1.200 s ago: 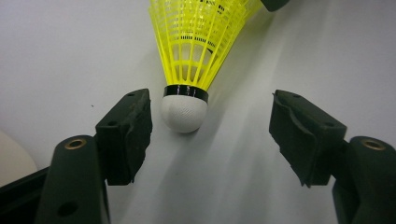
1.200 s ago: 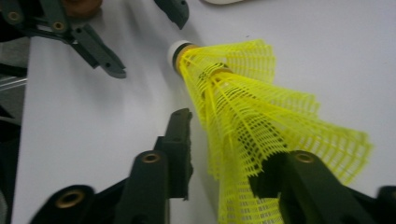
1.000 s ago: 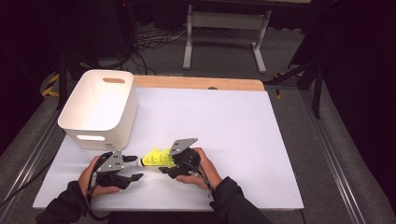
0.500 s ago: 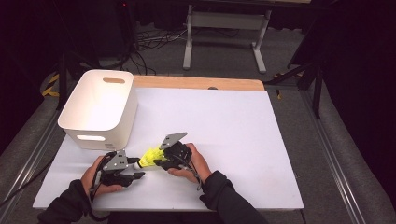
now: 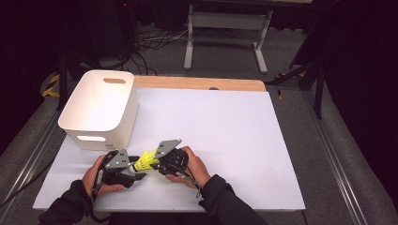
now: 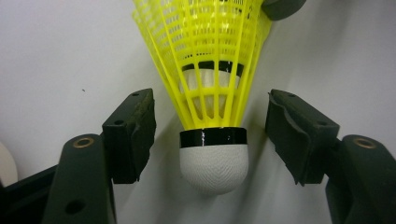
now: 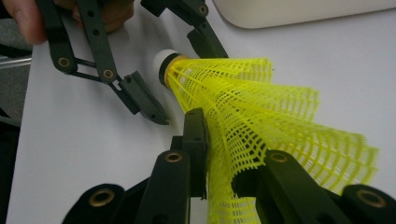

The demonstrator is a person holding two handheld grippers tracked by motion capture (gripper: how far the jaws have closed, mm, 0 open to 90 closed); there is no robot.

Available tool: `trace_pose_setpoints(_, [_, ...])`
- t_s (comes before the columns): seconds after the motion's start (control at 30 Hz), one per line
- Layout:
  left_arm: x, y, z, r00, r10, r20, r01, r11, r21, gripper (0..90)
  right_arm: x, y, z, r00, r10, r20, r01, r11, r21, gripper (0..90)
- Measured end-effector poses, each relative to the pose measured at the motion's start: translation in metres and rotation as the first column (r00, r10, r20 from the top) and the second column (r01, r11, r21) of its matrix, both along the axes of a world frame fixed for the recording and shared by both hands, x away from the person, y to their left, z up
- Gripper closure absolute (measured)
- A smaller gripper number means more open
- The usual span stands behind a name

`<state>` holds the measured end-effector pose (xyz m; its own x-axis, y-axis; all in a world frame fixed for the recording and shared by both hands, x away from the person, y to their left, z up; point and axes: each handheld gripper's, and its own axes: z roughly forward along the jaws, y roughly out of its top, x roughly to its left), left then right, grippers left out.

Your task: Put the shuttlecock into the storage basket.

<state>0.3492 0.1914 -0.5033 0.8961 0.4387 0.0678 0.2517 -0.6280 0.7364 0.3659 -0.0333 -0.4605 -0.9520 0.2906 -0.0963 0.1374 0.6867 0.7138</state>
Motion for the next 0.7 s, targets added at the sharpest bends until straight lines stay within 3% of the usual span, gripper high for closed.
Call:
trace_pose_setpoints(0.2, [0.001,-0.007,0.003,0.9996,-0.015,0.026,0.015,0.9998,-0.011,40.4,-0.008,-0.001,0.021,0.9974,0.015,0.070,-0.012,0.999,-0.046,79.2])
trace_pose_setpoints(0.33, [0.003,-0.014,0.007,0.9979,-0.047,0.045,0.050,0.9968,-0.062,44.5,-0.011,0.001,0.035,0.9946,0.031,0.099,-0.023,0.996,-0.084,79.2])
trace_pose_setpoints(0.5, [0.008,-0.022,0.008,0.9979,-0.028,0.059,0.033,0.9959,-0.084,52.2,-0.013,0.005,0.043,0.9935,0.056,0.099,-0.043,0.991,-0.129,79.1])
trace_pose_setpoints(0.7, [0.010,-0.026,0.010,0.9958,-0.043,0.081,0.051,0.9933,-0.104,52.6,-0.012,0.006,0.051,0.9947,0.062,0.082,-0.049,0.987,-0.156,77.8])
